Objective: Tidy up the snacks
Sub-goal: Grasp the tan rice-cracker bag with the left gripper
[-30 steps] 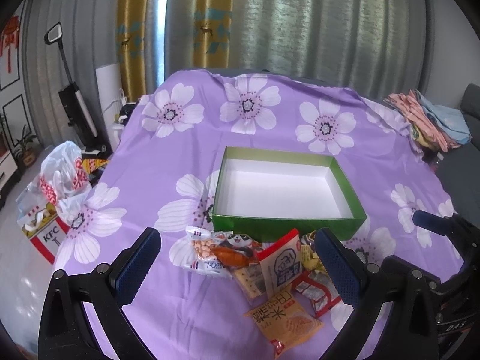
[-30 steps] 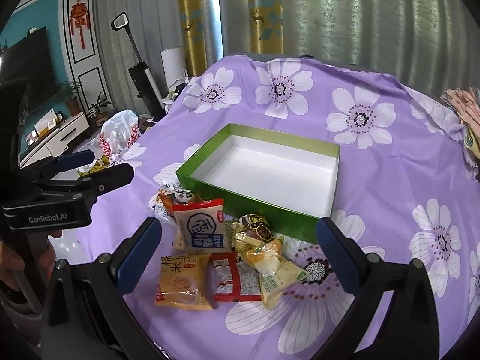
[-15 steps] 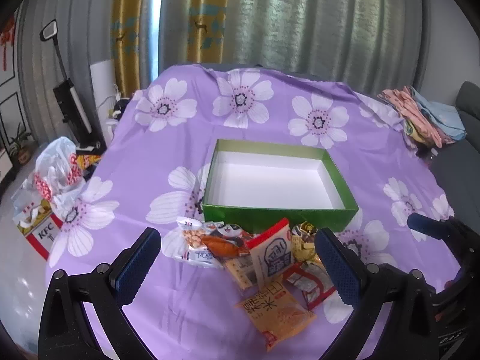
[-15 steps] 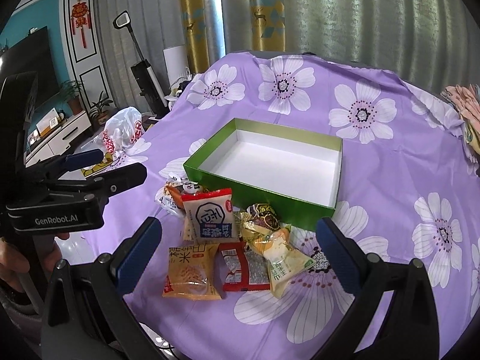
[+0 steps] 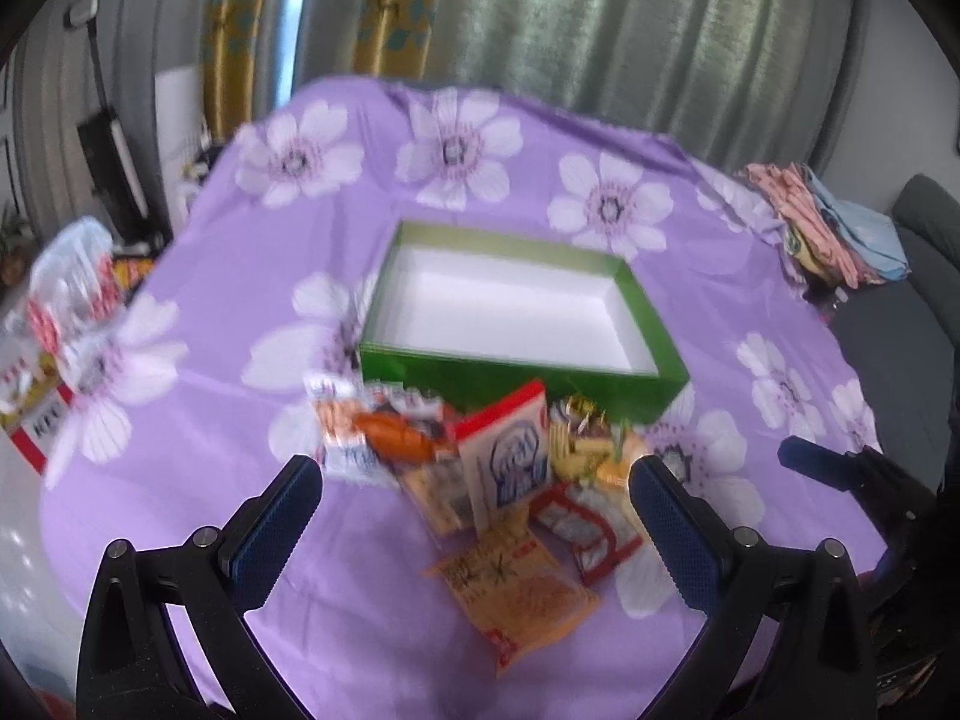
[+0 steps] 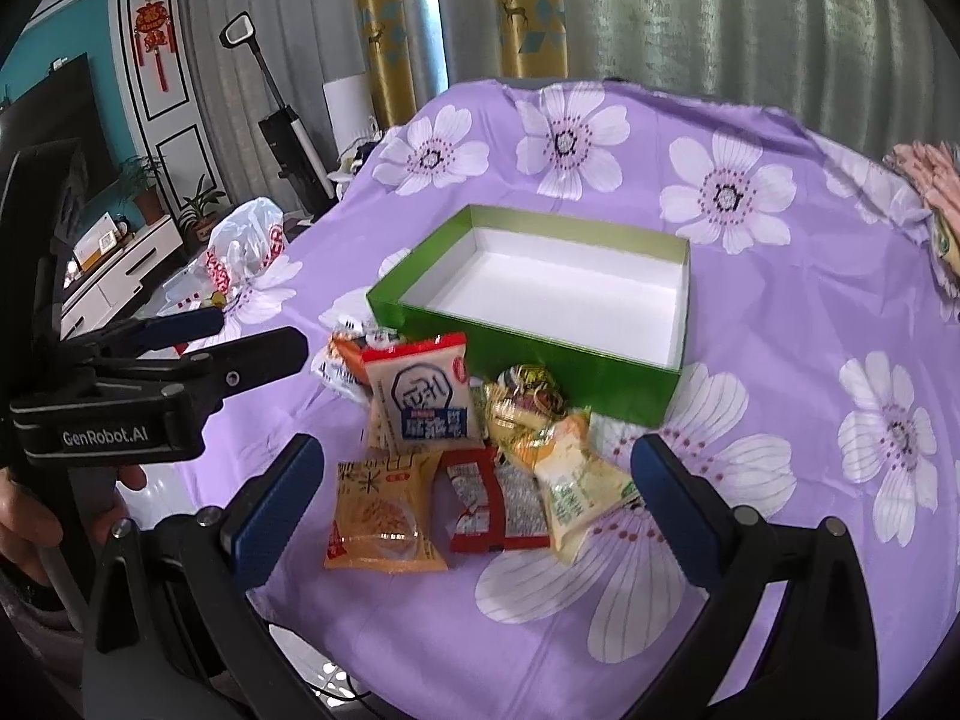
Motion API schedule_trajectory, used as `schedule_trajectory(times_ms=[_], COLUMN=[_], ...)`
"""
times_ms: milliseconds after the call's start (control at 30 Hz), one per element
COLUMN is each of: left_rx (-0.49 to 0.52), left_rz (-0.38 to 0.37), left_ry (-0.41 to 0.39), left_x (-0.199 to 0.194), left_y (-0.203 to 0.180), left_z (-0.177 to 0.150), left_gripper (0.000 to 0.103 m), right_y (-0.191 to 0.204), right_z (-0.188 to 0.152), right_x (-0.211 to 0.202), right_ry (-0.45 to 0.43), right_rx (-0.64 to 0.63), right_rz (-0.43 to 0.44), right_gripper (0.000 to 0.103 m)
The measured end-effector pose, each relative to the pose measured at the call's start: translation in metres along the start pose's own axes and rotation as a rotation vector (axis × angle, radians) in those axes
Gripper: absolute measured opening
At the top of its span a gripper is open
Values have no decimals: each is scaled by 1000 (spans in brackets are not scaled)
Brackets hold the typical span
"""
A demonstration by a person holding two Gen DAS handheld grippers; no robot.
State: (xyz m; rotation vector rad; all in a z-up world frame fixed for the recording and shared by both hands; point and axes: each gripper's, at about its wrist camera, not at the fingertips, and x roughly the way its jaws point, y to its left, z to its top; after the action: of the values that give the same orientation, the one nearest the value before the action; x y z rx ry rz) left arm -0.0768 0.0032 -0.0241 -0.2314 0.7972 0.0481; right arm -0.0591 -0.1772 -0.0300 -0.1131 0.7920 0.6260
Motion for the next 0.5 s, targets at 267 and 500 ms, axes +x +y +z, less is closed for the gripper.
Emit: schedule_trajectory(times_ms=[267,500], left_rx=[-69,-121], left_rz=[-77,-153], left_ry=[154,197], left_x=[30,38], left_y=[20,24], left_z=[-35,-50], left_gripper=[102,102], right_y=[4,18], right_z=[-34,-58], right_x=[24,49], right_ry=[107,155], right_rx=[11,-29], right_rz=[97,192], right_gripper=[89,75])
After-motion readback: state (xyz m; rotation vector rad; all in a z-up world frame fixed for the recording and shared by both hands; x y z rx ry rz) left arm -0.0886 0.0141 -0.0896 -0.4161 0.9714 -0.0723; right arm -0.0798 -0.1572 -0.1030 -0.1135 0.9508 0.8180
